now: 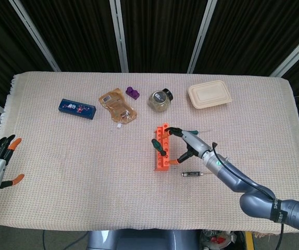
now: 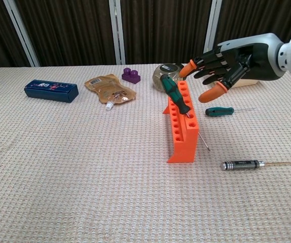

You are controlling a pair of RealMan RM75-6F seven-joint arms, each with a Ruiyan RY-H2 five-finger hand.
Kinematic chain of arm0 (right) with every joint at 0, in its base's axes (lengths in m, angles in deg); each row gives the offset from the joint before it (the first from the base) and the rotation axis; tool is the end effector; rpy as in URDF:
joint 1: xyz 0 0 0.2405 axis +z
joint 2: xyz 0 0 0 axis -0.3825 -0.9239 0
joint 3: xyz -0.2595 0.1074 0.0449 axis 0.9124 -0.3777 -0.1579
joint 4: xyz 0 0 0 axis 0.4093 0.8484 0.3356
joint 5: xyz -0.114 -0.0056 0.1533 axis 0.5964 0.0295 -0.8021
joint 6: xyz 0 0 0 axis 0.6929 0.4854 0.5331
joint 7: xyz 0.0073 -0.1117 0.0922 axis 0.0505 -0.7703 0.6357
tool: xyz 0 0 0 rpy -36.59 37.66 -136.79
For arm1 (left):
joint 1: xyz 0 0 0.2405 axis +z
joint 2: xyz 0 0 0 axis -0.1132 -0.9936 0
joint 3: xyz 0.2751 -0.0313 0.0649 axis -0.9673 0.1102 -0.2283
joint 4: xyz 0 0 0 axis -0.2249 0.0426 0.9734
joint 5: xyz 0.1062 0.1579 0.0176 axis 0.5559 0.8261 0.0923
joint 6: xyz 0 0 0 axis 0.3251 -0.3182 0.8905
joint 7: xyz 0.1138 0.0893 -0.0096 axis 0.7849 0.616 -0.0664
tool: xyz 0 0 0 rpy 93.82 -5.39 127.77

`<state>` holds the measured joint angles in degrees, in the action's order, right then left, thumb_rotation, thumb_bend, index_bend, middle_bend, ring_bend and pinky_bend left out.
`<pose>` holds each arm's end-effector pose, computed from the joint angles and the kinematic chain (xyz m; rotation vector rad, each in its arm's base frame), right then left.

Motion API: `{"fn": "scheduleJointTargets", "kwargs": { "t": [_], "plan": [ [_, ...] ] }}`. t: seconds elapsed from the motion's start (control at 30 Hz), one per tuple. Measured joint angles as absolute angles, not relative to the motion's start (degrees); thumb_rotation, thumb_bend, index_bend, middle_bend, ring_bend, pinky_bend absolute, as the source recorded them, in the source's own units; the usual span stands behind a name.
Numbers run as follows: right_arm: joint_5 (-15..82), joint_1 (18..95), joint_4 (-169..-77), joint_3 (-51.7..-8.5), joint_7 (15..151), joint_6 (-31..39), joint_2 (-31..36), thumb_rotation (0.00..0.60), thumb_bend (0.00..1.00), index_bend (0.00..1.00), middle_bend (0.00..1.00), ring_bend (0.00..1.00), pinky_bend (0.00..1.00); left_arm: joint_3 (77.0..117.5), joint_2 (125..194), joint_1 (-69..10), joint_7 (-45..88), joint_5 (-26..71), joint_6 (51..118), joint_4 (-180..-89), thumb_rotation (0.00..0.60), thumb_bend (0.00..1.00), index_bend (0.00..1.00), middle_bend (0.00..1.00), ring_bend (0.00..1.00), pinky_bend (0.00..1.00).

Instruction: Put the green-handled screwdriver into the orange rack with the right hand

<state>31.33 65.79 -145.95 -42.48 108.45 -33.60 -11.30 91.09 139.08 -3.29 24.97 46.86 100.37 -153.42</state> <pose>-0.1376 -0.3708 0.0773 1.6803 -1.9170 1.1321 -0.3244 0.2083 0.1893 -1.5106 -0.8317 -0.8223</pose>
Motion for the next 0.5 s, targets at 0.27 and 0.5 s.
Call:
{"fn": "scheduleJointTargets", "kwargs": {
  "t": [0.27, 0.5],
  "plan": [
    [34.93, 64.73, -146.86, -43.62, 112.76, -33.72, -12.34, 0.6, 0.03, 0.24, 0.13, 0.0, 0.0, 91.05, 138.65, -2.82, 24.94, 46.9, 101.18, -153.84, 0.6, 0.16, 0.07, 0.0, 0.0, 0.0],
    [39.54, 60.84, -147.2, -43.89, 113.1, -25.36, -14.28, 0.6, 0.11, 0.24, 0.13, 0.0, 0.0, 91.31, 138.84, -2.34, 25.46, 46.22, 101.84, -153.37, 0.6, 0.16, 0.07, 0.0, 0.0, 0.0]
  ]
}}
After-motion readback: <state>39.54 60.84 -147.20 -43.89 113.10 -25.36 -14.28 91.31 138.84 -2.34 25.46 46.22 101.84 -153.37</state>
